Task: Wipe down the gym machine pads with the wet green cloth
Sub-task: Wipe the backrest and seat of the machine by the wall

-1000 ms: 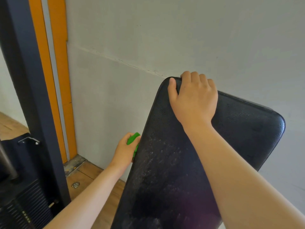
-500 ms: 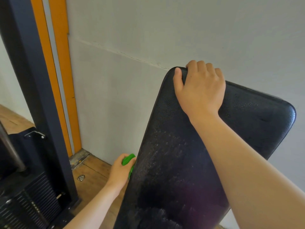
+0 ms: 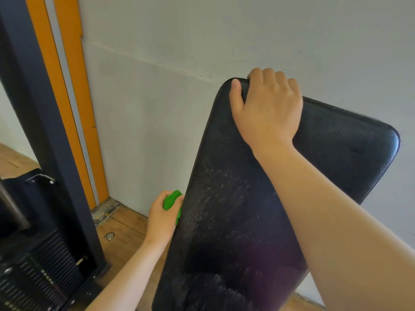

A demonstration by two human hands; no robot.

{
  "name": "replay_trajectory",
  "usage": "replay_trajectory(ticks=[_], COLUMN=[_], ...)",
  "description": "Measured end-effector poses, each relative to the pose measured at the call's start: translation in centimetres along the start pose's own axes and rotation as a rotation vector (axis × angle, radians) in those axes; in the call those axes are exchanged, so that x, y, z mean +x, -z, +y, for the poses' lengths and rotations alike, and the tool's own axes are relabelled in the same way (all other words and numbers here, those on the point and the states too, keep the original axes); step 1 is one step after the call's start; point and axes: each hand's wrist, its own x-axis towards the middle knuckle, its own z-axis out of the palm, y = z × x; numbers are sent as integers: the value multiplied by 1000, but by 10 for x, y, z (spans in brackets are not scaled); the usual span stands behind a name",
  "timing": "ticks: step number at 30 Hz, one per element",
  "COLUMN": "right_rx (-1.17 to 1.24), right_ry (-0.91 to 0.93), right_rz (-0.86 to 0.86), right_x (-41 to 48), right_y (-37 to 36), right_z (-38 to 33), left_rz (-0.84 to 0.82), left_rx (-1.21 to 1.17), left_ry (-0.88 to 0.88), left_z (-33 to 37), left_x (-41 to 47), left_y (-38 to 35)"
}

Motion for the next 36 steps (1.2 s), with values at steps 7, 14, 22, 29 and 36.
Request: replay_trajectory(ticks=[7,14,22,29,36], right_rx=[10,-2,-18,-48,11], right_ry=[1,9,11,31,9], right_rz=[5,-38,-57,-134,-240], right_x=[0,0,0,2,4], right_y=[1,3,3,12,24], right_z=[0,0,1,3,3], left_rz=[-32,-11,-28,-31,-62], left_rx=[49,-130,-24,18,68], left_ry=[95,126,62,178,209], left_z=[-37,5,1,-57,-61], left_x=[-14,-3,0,-17,-19], left_y=[15,7,3,22,26])
